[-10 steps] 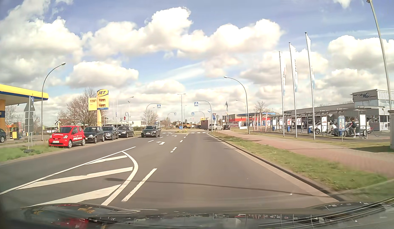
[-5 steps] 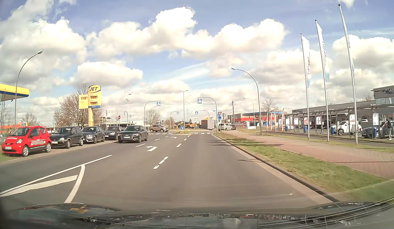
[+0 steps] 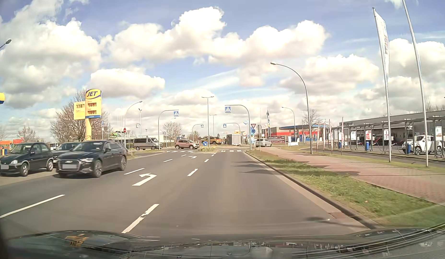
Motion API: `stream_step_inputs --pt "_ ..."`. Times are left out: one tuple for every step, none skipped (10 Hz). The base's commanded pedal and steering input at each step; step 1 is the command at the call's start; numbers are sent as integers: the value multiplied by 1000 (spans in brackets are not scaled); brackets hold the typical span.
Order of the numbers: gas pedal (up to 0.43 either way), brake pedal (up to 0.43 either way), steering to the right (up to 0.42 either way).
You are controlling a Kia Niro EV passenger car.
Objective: Follow the waypoints while adhering to traffic rules and regulations
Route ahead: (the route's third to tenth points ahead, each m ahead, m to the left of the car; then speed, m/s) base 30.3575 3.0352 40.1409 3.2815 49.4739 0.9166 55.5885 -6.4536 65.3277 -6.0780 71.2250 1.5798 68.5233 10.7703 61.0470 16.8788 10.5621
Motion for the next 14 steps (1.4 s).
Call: stream_step_inputs --pt "0 12 -10" --pt "0 24 -10" --pt "0 55 -9" --pt "0 67 -9" --pt "0 110 -9" --pt "0 140 -9" --pt "0 152 -9" --pt "0 171 -9" --pt "0 183 -9" --pt "0 189 -9" --pt "0 213 -9" --pt "0 226 -8" --pt "0 232 -9" --pt "0 244 -9"
